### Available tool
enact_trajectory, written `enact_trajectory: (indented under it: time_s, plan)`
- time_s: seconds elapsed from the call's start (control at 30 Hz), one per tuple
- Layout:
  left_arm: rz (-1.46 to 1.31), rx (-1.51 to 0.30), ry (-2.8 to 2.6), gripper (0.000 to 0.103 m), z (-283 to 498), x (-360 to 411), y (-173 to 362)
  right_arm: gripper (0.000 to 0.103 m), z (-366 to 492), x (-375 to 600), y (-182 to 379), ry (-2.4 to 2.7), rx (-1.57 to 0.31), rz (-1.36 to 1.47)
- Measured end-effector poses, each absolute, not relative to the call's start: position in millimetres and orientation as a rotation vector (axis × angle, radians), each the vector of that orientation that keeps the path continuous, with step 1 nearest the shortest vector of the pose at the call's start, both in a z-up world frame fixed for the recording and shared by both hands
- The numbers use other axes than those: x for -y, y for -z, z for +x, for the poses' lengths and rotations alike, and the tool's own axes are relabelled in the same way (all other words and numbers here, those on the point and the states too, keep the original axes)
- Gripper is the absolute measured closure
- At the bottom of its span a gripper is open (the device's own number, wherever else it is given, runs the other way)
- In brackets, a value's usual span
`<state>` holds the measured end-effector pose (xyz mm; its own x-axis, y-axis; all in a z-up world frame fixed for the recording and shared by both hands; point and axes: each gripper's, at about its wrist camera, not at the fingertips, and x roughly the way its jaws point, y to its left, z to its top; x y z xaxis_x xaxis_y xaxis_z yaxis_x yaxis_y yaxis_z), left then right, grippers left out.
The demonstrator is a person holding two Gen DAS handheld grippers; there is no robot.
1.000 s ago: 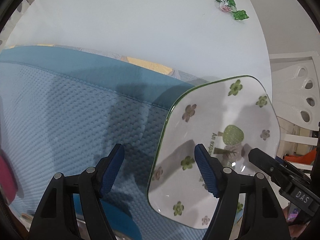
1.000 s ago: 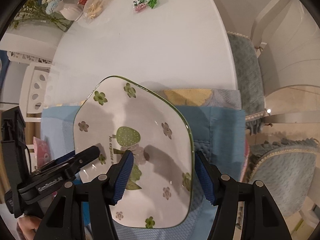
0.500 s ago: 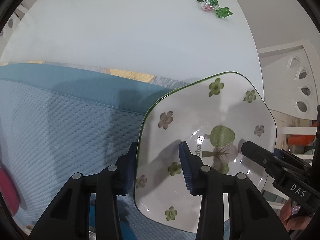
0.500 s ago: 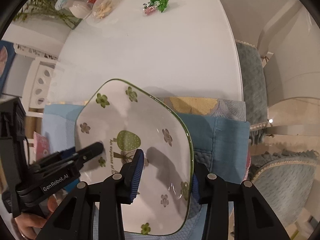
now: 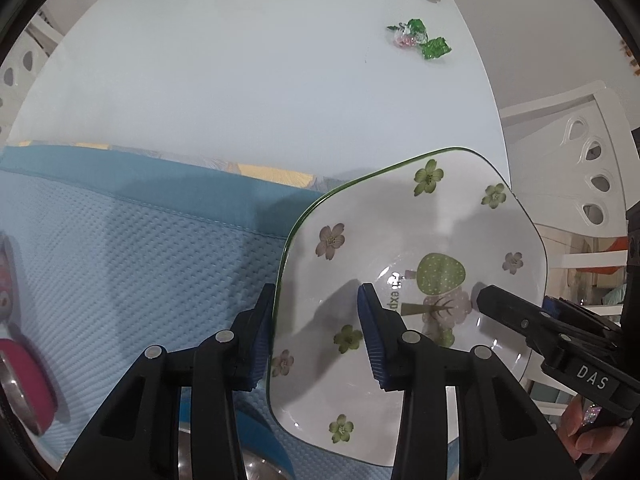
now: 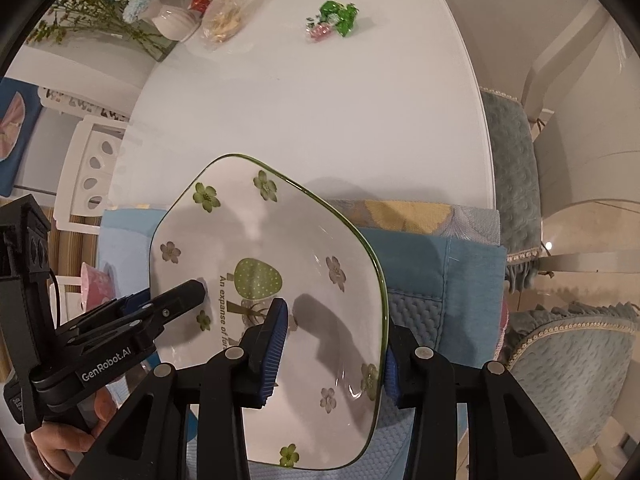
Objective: Organize plates and bowls
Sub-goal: 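Lift the second tree-print plate off the mat with both grippers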
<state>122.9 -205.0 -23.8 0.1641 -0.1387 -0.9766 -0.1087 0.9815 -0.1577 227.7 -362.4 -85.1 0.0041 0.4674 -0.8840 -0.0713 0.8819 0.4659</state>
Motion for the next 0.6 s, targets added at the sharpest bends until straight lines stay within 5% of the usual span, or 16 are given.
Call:
enact_trajectory:
  time_s: [0.6]
  plan:
    - [-0.236, -1.352, 0.023, 0.066, 100.1, 164.0, -16.0, 0.061, 215.7, 353.4, 34.4, -0.468, -1.48, 0.316]
